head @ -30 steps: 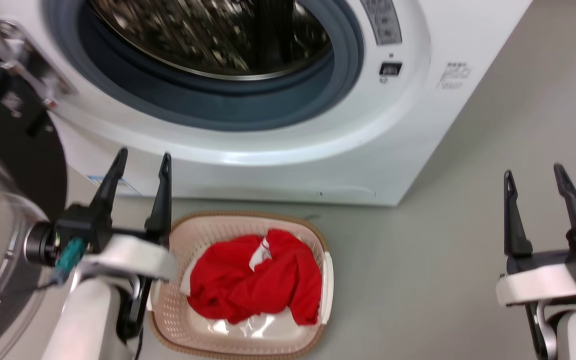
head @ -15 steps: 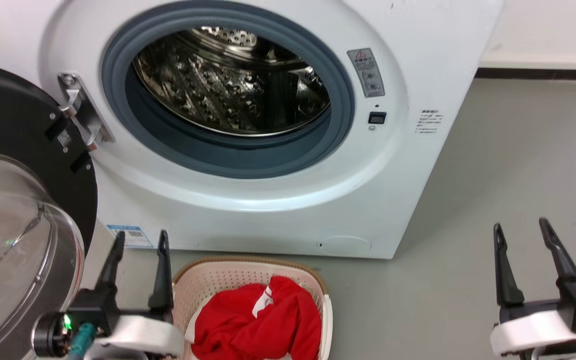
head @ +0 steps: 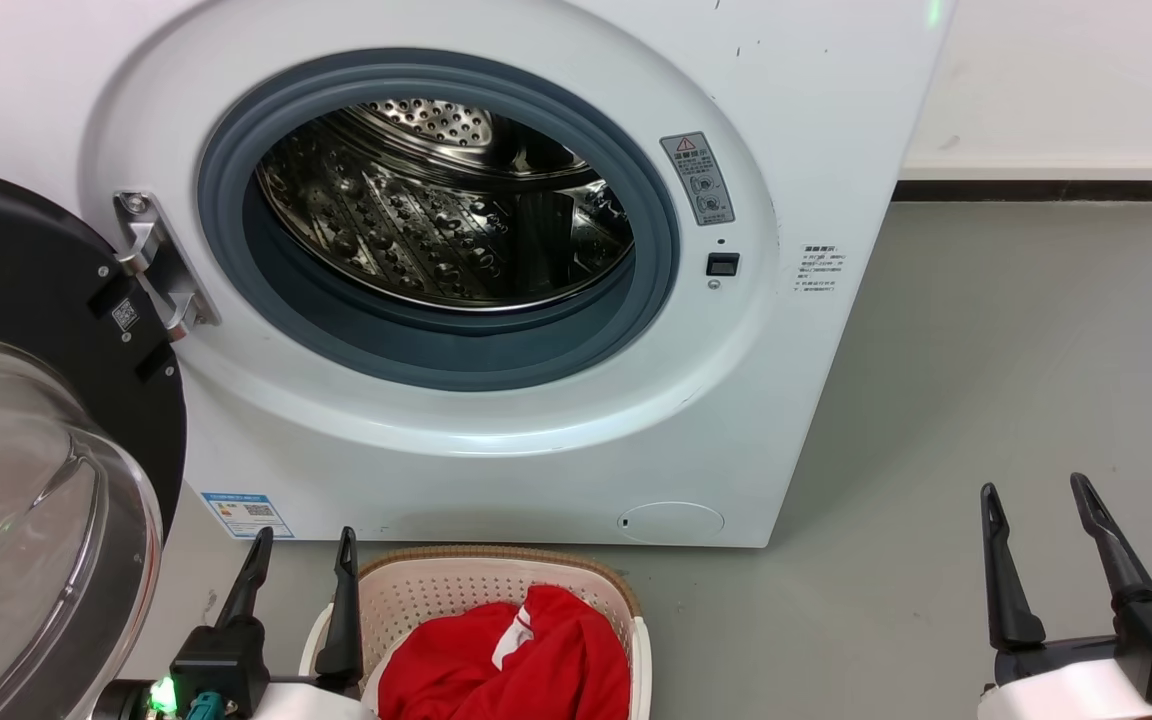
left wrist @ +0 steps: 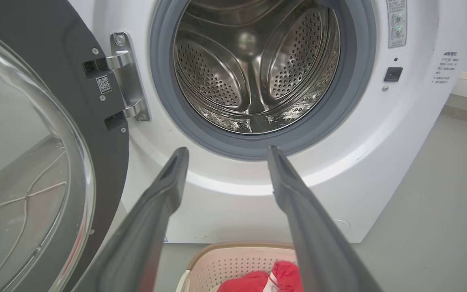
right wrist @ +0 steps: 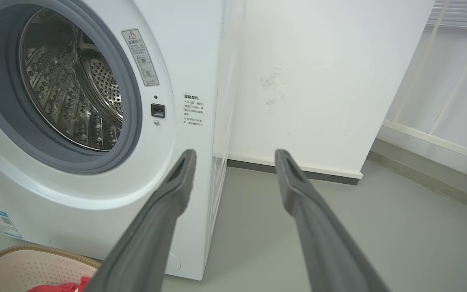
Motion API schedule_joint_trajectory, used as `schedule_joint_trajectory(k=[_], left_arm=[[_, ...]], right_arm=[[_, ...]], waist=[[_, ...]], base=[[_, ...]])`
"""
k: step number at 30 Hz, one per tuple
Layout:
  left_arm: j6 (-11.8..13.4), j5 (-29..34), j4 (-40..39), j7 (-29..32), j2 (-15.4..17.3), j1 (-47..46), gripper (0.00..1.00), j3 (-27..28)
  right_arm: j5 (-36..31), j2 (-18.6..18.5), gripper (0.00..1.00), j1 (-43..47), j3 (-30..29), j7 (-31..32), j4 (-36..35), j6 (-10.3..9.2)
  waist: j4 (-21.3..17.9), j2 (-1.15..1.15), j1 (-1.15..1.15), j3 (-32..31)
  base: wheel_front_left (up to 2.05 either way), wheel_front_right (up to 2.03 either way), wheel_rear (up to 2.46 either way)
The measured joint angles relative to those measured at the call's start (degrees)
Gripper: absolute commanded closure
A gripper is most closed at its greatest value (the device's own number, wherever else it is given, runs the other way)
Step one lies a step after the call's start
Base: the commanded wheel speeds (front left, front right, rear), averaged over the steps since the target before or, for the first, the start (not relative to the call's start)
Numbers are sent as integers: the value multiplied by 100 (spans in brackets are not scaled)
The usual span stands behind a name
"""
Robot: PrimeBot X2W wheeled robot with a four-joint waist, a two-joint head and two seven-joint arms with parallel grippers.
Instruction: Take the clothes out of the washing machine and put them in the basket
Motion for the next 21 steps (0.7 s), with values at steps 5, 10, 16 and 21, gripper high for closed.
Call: schedule_joint_trajectory(k=[5,10,16,21], left_arm=[[-33,74,14,0,-3,-18,0,18],[-26,165,-4,0,-4,-28,0,45],[1,208,-49,0,-8,-36,0,53],[21,218,-75,0,-10,-36,0,57]], right_arm=[[31,-1,0,1,23,0,9,0],[31,0,0,1,34,0,14,0],[31,-1,0,1,25,0,21,0],[30,-1,0,1,34,0,22,0]], waist=[[-37,0,0,-1],[-63,0,0,-3],[-80,0,1,-12],[-98,0,1,-20]], base=[[0,0,0],[0,0,0],[0,0,0],[0,0,0]])
